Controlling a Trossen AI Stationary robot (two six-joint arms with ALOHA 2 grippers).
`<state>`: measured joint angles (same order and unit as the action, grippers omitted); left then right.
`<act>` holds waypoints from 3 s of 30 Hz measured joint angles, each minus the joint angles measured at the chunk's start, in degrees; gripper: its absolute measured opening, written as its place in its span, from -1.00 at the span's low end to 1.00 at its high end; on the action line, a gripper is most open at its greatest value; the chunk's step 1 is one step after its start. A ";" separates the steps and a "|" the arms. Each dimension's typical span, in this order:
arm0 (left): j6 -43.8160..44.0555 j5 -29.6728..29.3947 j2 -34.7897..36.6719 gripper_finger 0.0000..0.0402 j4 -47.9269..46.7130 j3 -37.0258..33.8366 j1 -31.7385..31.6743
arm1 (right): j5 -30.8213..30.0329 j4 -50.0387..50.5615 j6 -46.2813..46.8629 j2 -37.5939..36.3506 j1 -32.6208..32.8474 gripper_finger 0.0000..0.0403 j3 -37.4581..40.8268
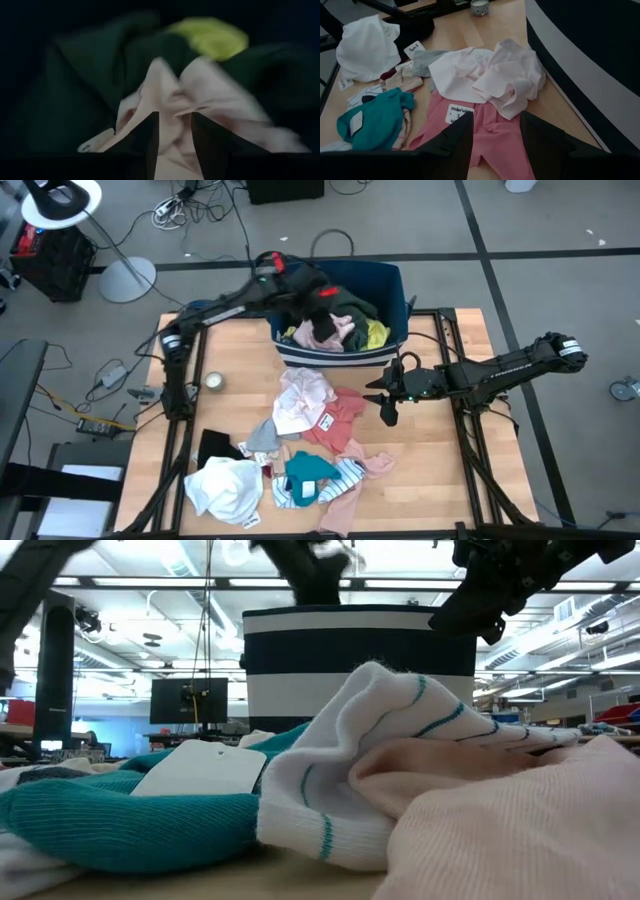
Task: Sort clothes
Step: Put the light pink boxer into the blue laundry bin
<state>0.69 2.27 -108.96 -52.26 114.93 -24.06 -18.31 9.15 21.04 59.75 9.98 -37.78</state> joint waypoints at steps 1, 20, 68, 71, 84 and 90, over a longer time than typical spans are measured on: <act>-0.07 -0.12 1.79 -0.40 -0.07 0.00 0.20 | 0.02 -0.04 0.00 0.00 0.00 -0.18 0.00; 7.44 -15.34 29.60 -0.40 5.65 -26.43 21.45 | 0.00 1.81 1.61 -0.02 0.04 -0.18 0.00; 0.29 -11.28 20.19 -0.66 62.63 -81.09 17.71 | -0.33 -0.11 -0.68 -0.02 -1.51 -0.18 0.00; 3.05 -9.83 20.67 -0.94 62.57 -80.72 17.74 | -0.32 -0.10 -0.68 -0.02 -1.55 -0.18 0.00; 1.53 -8.28 30.69 -0.99 39.36 -61.95 19.77 | -0.28 0.08 -0.28 -0.02 -1.55 -0.18 0.00; 0.59 -8.61 31.47 -1.00 34.55 -49.10 20.22 | -0.26 0.46 -0.20 0.00 -1.55 -0.18 0.00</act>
<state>1.29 -6.35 -77.49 -17.71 65.83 -3.84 -18.57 9.61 20.84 59.75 8.43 -37.78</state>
